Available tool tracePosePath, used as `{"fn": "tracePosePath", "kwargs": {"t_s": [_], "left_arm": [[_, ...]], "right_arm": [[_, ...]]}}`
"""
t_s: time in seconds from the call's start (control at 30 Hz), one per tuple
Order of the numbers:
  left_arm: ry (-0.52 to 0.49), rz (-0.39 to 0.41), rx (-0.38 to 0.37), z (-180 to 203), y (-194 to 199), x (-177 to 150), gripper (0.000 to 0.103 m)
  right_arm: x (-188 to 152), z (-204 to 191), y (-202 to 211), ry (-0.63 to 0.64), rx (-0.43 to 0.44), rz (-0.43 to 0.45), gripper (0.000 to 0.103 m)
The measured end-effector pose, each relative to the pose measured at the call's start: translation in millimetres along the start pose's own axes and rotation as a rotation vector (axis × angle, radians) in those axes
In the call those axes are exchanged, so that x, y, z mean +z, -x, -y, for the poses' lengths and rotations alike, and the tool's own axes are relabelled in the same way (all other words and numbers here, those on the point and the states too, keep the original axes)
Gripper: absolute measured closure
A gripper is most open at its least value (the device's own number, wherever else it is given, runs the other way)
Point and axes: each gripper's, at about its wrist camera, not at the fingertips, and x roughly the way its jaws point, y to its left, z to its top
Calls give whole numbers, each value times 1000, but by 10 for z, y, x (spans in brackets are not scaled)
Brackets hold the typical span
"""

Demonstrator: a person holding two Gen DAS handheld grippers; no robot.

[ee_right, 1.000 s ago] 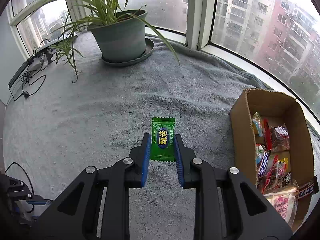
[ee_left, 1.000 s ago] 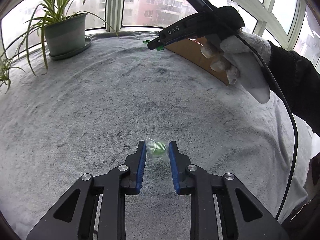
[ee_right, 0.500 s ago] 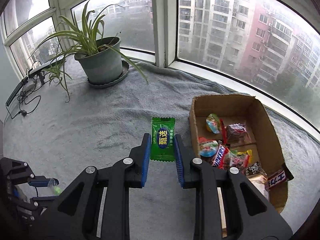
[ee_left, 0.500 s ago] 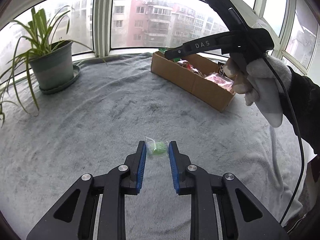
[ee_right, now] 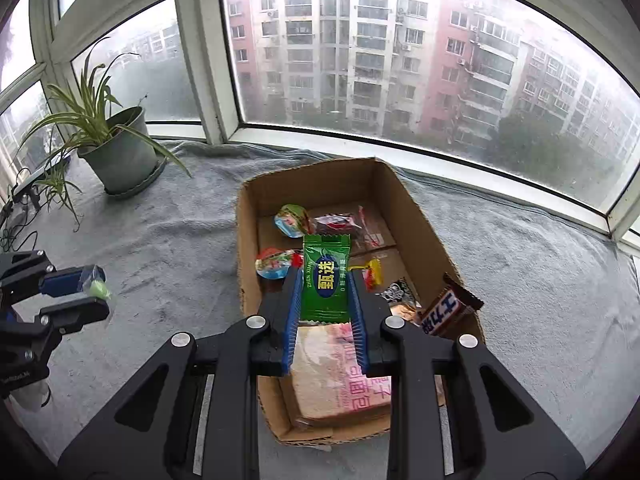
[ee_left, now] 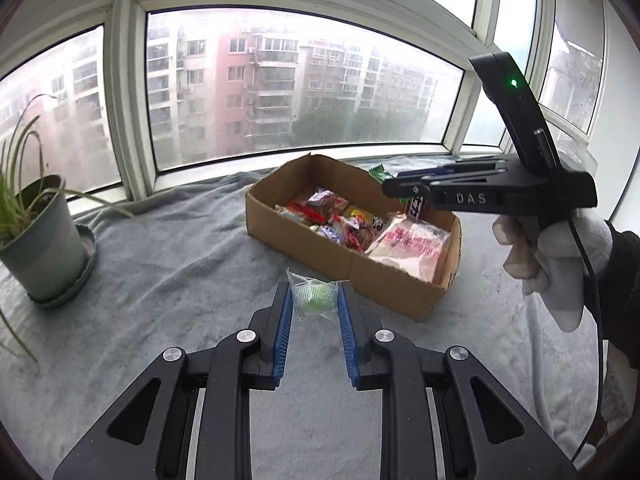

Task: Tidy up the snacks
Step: 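Carry the green candy and clear packet over the box with both tools, then open both tools to drop the green candy and clear packet in the box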

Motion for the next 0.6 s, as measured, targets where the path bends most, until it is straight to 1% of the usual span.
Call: {"fn": "tracePosePath", "kwargs": {"t_s": [0.17,0.37,0.6], "left_arm": [[-23,5,-17,62,-217,280,82],[-53,2,-25,153,-511,597,82],[-62,-26,-34,241,-835,763,82]], "right_arm": [[-50,192,8,-32,-32,-3,79],[-95,327,-17,-53,-59,-13,79],[-153,442,-53,-85,-64,-22,79]]}}
